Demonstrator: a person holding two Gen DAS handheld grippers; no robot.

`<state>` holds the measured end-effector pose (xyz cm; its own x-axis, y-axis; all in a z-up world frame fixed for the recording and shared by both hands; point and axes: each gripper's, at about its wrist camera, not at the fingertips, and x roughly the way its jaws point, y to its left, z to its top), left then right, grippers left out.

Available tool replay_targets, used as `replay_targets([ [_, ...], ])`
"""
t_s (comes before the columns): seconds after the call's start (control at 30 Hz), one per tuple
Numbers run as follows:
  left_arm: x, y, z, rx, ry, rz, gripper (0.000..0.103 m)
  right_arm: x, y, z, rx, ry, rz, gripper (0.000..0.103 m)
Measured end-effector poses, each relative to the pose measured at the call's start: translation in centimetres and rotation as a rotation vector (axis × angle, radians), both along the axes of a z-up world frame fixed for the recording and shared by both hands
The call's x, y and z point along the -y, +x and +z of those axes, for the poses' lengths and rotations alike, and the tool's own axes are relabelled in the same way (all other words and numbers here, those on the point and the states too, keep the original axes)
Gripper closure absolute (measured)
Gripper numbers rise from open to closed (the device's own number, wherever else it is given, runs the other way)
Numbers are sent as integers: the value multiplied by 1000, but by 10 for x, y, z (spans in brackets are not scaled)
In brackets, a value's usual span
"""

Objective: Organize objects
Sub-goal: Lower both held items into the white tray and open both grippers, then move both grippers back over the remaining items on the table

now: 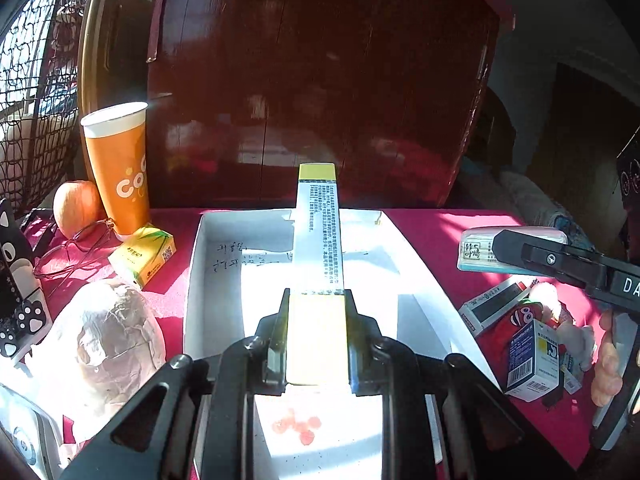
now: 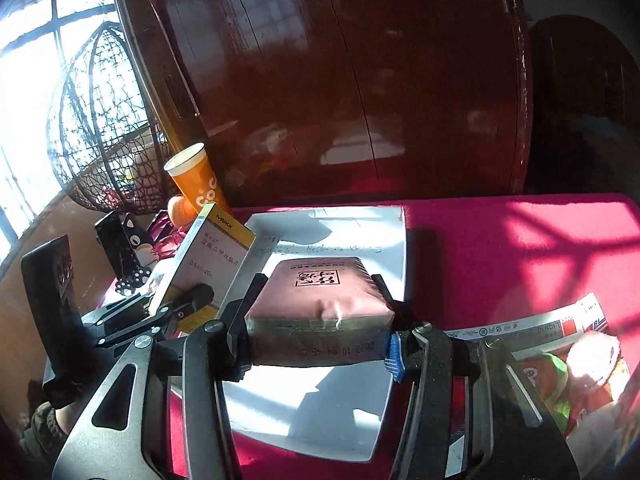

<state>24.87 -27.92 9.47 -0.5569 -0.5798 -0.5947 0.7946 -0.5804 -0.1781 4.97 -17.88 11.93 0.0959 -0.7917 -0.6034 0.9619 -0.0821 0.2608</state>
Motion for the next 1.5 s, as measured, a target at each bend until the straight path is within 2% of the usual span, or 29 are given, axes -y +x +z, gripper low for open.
replay_targets([
  [0.23, 46, -6, -26, 33, 120, 31, 84, 53, 0, -26, -9, 84, -49, 53],
  [0.43, 52, -15, -37, 37, 143, 37, 82, 79, -4, -47, 12, 110, -99, 51],
  [0.47, 52, -17, -39, 43, 149, 38, 82, 81, -4, -48, 11, 109, -102, 42],
  [0.5, 54, -18, -40, 47, 158, 44, 80, 81, -5, -49, 9, 106, -105, 18],
  [0.53, 55, -19, -41, 40, 166, 53, 75, 80, -5, -49, 2, 101, -110, 10],
  [0.57, 54, -18, -41, 26, 167, 59, 47, 79, -5, -48, -4, 92, -114, 0],
  [0.6, 53, -17, -40, 18, 163, 64, 4, 77, -5, -47, -9, 81, -119, 0],
  [0.63, 51, -16, -39, 4, 151, 71, 0, 75, -6, -46, -13, 75, -123, 0],
  [0.73, 43, -14, -29, 8, 117, 101, 0, 64, -9, -42, -4, 59, -130, 0],
  [0.9, 31, -12, -13, -31, 100, 110, 0, 35, -19, -34, 30, 12, -142, 0],
  [1.1, -2, -29, 10, -52, 75, 35, 0, -8, -44, -26, 86, -32, -186, 0],
  [1.3, -29, -40, 25, -180, 165, -50, 0, -62, -83, -16, 99, -76, -277, 0],
  [1.43, -56, -54, 27, -114, 61, -64, 0, -107, -118, -8, 65, -129, -390, 0],
  [1.5, -65, -62, 21, -98, 52, -91, 0, -128, -136, -7, 49, -139, -447, 0],
])
